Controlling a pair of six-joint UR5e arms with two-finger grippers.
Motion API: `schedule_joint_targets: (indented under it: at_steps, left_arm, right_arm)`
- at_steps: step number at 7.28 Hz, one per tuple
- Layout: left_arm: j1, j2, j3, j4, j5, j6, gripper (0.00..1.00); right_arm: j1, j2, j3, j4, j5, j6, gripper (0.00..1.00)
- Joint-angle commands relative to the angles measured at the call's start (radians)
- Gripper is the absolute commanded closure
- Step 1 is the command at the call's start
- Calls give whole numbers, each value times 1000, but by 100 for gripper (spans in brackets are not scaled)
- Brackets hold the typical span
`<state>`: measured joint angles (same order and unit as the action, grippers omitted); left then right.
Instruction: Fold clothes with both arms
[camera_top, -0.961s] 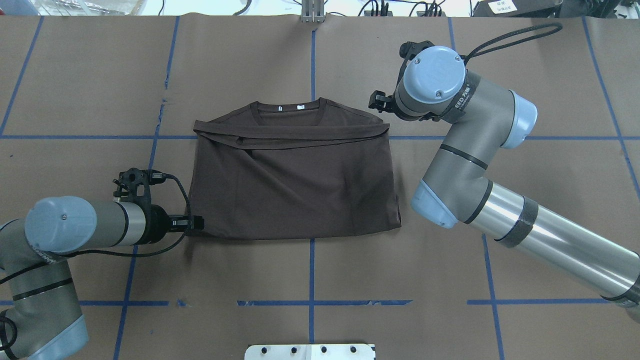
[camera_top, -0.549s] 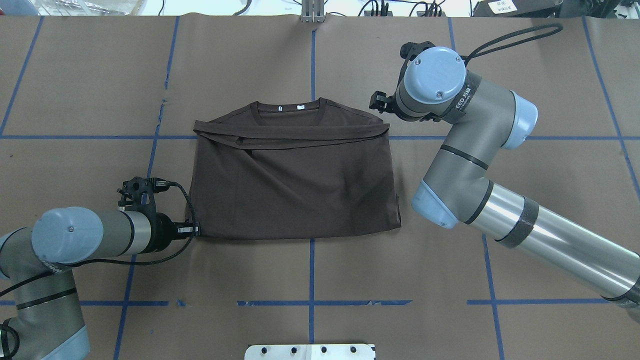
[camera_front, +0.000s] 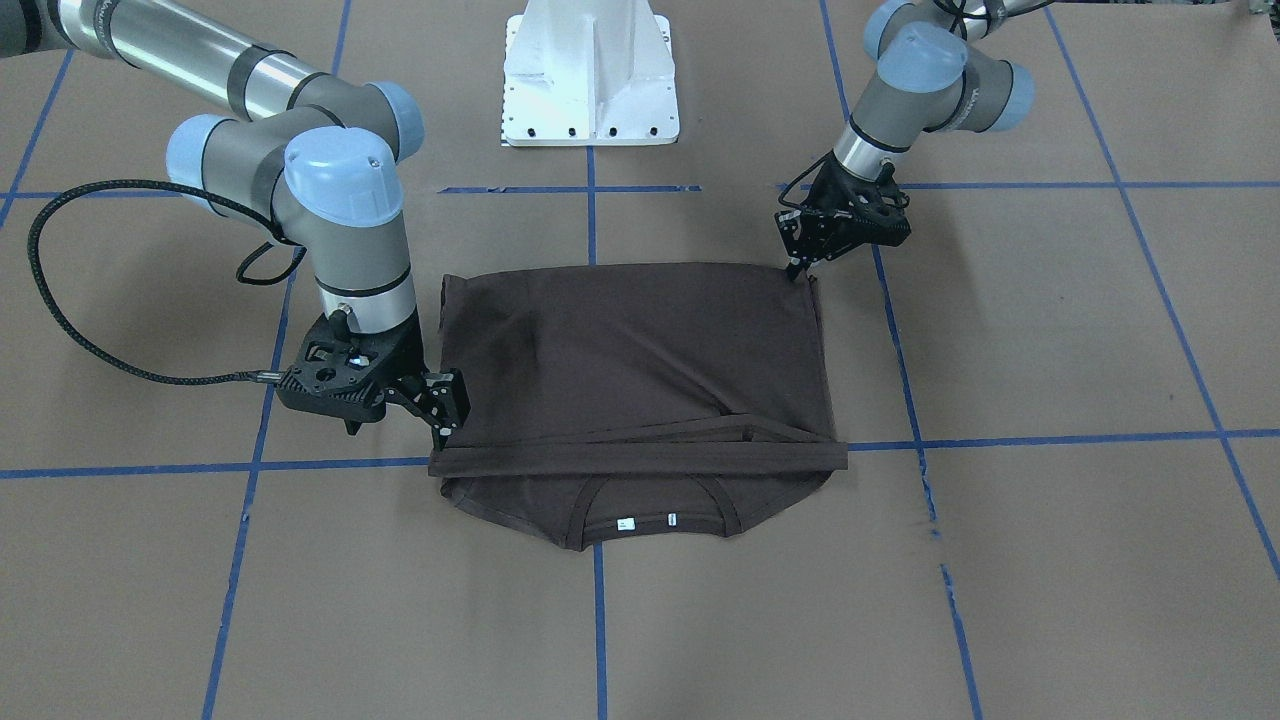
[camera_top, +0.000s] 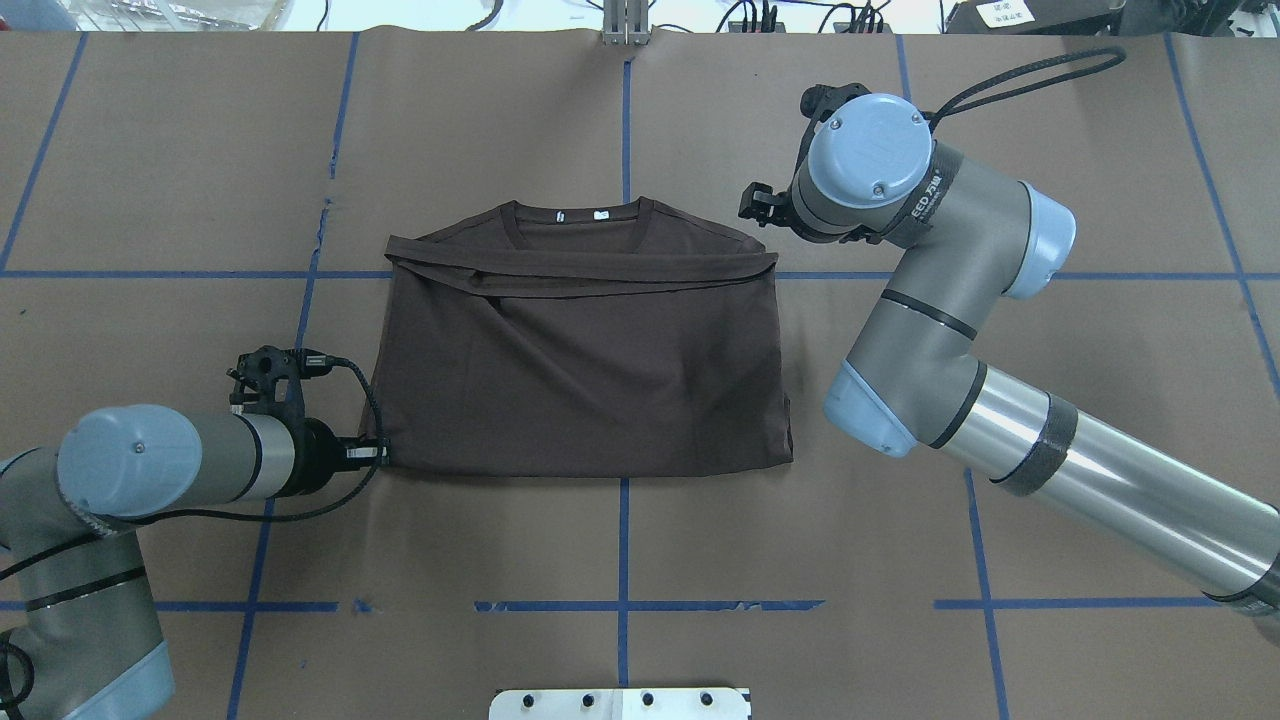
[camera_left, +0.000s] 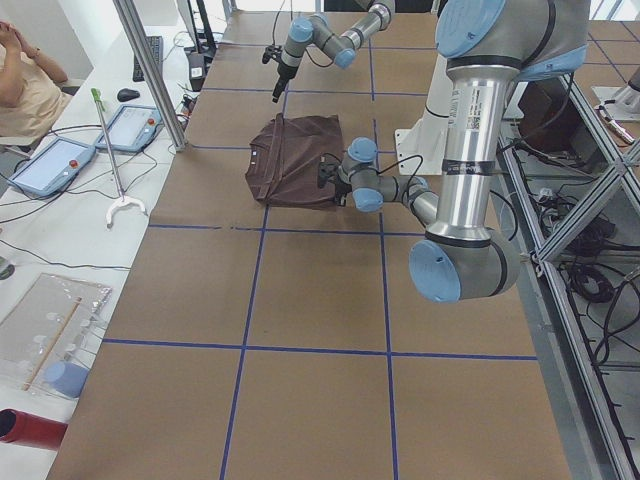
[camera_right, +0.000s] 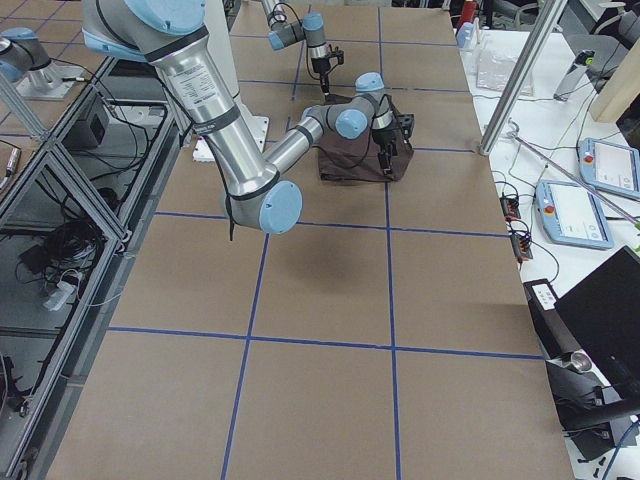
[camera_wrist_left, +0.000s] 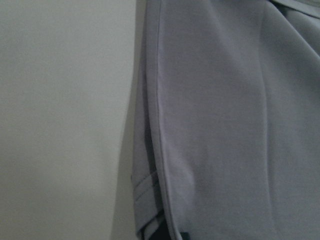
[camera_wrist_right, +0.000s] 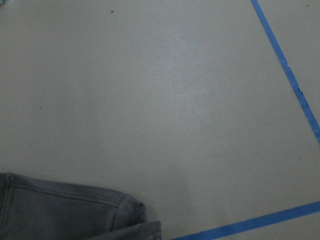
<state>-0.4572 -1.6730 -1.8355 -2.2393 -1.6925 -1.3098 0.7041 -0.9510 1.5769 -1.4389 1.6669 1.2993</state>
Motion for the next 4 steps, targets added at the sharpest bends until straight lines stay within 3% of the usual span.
schedule_joint_targets:
  at_steps: [1, 4]
  left_arm:
    - [-166, -45, 75, 49, -3, 204, 100]
    - [-374, -447, 582, 41, -1, 354, 100]
  right_arm:
    - [0, 1, 0, 0, -1, 2, 0]
    - [-3, 2, 2, 0, -1, 15, 0]
